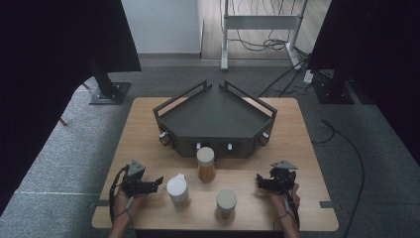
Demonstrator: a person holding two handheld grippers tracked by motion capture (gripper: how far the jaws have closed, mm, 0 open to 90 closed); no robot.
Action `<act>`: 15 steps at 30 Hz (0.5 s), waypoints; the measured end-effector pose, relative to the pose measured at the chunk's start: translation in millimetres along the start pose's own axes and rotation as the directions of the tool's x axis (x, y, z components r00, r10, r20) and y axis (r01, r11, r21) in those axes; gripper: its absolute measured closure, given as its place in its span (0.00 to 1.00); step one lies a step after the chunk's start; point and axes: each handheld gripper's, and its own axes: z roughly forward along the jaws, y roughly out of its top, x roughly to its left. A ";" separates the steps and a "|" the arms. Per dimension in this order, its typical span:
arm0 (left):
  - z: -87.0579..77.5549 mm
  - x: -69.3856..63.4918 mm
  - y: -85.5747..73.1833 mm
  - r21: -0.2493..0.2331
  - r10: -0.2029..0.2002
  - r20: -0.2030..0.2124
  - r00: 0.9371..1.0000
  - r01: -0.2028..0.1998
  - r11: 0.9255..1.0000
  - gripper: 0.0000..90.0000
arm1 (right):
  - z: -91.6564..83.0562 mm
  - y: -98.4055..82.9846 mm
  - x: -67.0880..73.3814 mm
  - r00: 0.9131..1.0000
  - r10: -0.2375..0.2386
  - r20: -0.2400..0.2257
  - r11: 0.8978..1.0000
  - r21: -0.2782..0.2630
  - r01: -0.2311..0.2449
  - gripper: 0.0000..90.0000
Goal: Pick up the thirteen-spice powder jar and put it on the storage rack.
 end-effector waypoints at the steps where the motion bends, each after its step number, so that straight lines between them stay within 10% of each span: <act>1: -2.5 0.8 -1.1 -0.009 -0.003 0.006 1.000 0.003 1.000 0.12 | 0.0 0.0 0.0 1.000 0.000 0.000 1.000 0.000 0.000 0.07; 15: -28.0 11.1 -9.1 -0.104 0.071 0.096 0.993 -0.061 0.993 0.13 | 0.1 0.2 -0.9 1.000 -0.009 -0.009 1.000 0.001 0.009 0.07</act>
